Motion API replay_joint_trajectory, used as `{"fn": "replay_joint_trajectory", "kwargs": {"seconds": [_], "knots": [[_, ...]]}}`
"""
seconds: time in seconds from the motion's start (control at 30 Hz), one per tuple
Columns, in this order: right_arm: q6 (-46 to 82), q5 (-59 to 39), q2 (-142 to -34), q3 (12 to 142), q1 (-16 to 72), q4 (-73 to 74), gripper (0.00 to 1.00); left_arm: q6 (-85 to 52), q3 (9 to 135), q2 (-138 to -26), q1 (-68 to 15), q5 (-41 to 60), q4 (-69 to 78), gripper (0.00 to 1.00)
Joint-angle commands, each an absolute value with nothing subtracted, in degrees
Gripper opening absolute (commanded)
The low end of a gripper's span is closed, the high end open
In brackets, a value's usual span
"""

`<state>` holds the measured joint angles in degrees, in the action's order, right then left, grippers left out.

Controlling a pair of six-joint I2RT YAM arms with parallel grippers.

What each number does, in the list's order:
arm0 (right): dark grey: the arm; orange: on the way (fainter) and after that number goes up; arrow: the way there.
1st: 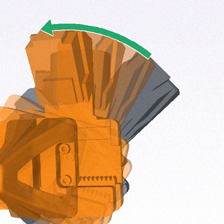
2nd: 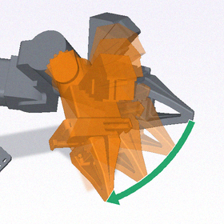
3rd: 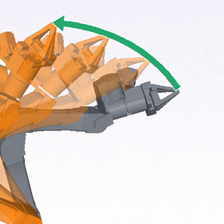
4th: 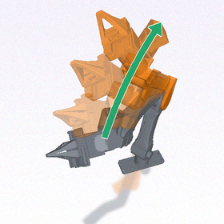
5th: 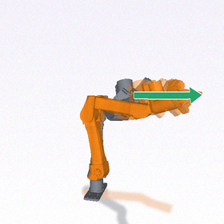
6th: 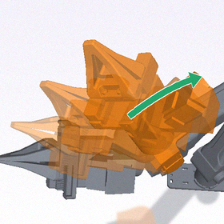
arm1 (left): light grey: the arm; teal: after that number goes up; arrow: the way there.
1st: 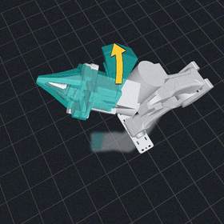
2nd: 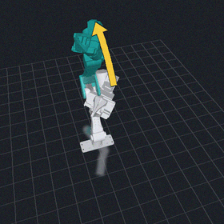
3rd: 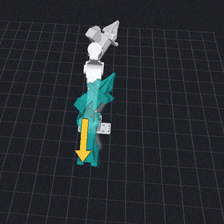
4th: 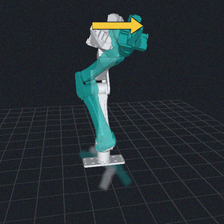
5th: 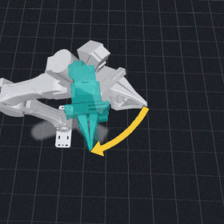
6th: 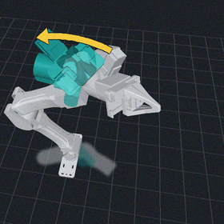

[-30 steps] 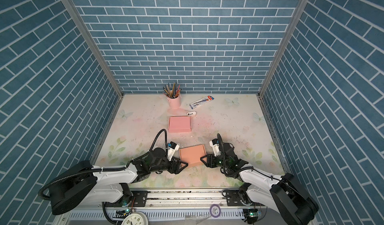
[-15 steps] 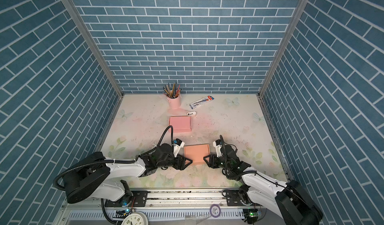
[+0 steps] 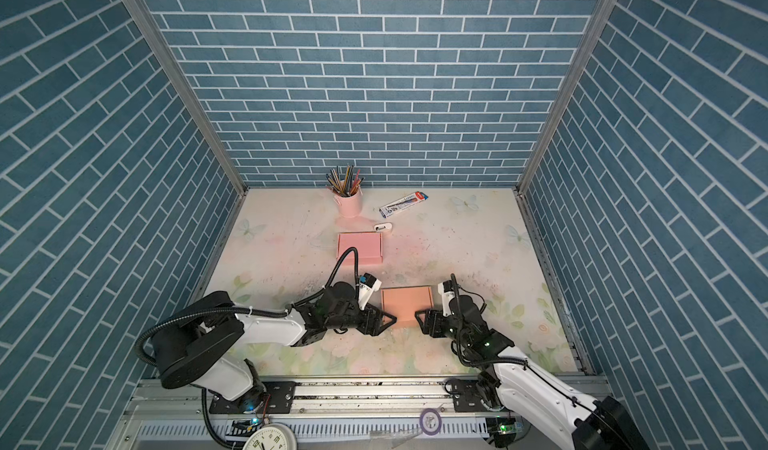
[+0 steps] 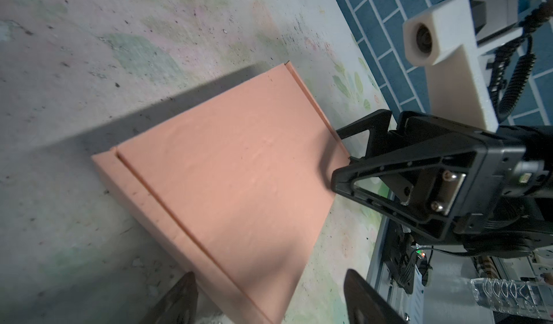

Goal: Fold the paper box
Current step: 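Hold both grippers at the box's sides, squaring it on the table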

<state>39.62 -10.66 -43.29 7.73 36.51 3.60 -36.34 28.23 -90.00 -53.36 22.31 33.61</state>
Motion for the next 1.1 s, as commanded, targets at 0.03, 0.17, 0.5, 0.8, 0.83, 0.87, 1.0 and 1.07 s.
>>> {"fn": "replay_joint_trajectory", "kwargs": {"seconds": [0.03, 0.17, 0.5, 0.8, 0.83, 0.87, 1.0, 1.07], "knots": [[40.1, -9.2, -41.9, 8.5, 36.2, 0.9, 0.74, -36.3, 28.9, -90.4, -53.7, 23.4, 37.0, 0.78], [39.9, -8.1, -41.2, 9.8, 36.1, -1.3, 0.77, -36.0, 29.3, -91.4, -53.7, 23.5, 37.0, 0.79], [40.2, -5.2, -38.1, 11.1, 36.2, -3.9, 0.84, -35.9, 30.4, -93.2, -53.0, 25.4, 39.1, 0.80], [39.0, -4.7, -41.7, 13.4, 36.0, -2.8, 0.83, -37.0, 32.6, -96.5, -53.1, 27.1, 41.6, 0.80], [38.8, -4.4, -42.2, 13.4, 36.0, -2.7, 0.83, -37.1, 33.0, -97.0, -53.1, 27.1, 41.9, 0.80], [38.7, -4.3, -42.6, 13.4, 35.8, -2.6, 0.83, -37.2, 33.2, -97.3, -53.2, 27.2, 42.0, 0.80], [38.1, -5.0, -44.0, 13.2, 34.6, -1.2, 0.82, -36.8, 35.0, -98.3, -53.1, 27.2, 41.5, 0.80], [37.8, -5.4, -44.5, 13.2, 33.9, -0.5, 0.82, -36.4, 35.9, -98.7, -53.1, 27.1, 40.7, 0.80]]}}
